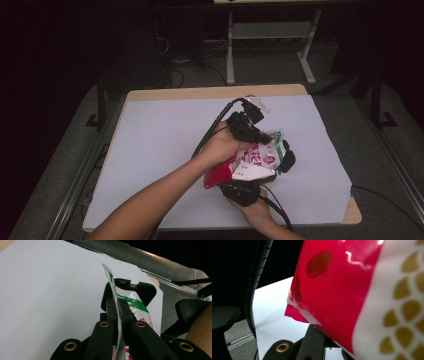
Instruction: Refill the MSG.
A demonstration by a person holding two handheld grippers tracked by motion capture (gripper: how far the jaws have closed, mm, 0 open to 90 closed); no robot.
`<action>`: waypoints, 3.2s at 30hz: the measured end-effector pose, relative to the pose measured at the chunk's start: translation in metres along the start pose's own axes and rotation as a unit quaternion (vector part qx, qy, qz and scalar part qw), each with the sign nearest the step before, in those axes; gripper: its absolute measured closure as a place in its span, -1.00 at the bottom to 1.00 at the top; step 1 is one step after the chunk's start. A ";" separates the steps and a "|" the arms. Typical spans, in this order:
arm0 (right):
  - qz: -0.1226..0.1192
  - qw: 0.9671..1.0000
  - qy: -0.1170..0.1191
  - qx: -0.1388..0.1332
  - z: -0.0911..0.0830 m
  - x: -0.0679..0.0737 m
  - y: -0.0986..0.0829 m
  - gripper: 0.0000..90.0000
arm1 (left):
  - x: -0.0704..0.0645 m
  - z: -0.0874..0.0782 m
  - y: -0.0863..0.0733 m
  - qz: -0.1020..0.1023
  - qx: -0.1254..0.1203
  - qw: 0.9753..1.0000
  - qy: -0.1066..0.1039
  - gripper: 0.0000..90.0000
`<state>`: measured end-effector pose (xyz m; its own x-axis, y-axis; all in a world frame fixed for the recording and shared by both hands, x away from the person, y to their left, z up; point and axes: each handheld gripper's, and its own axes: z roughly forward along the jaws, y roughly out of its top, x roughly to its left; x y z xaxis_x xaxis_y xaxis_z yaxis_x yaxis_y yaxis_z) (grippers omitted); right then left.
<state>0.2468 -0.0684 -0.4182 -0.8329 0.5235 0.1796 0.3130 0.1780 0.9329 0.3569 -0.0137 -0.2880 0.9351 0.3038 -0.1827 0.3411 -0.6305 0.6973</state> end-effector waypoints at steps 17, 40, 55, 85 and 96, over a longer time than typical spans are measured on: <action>0.002 1.000 0.000 0.000 0.000 0.000 0.000 1.00 | 0.000 0.002 0.000 0.000 0.004 1.000 -0.002 1.00; 0.005 1.000 -0.003 0.001 -0.001 -0.003 0.000 1.00 | 0.002 0.005 0.003 0.003 0.004 1.000 -0.001 1.00; 0.005 1.000 0.000 0.001 0.000 -0.001 0.000 1.00 | 0.001 0.006 0.003 0.002 0.003 1.000 0.000 1.00; 0.003 1.000 0.004 0.003 0.001 0.000 0.000 1.00 | 0.001 0.006 0.001 0.003 0.006 1.000 -0.001 1.00; -0.005 1.000 0.005 0.010 0.003 -0.001 0.000 1.00 | 0.001 0.002 -0.002 0.000 -0.004 1.000 -0.018 1.00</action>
<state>0.2490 -0.0668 -0.4194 -0.8401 0.5138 0.1739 0.3139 0.1991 0.9283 0.3579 -0.0139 -0.2911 0.9377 0.2788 -0.2073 0.3410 -0.6243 0.7029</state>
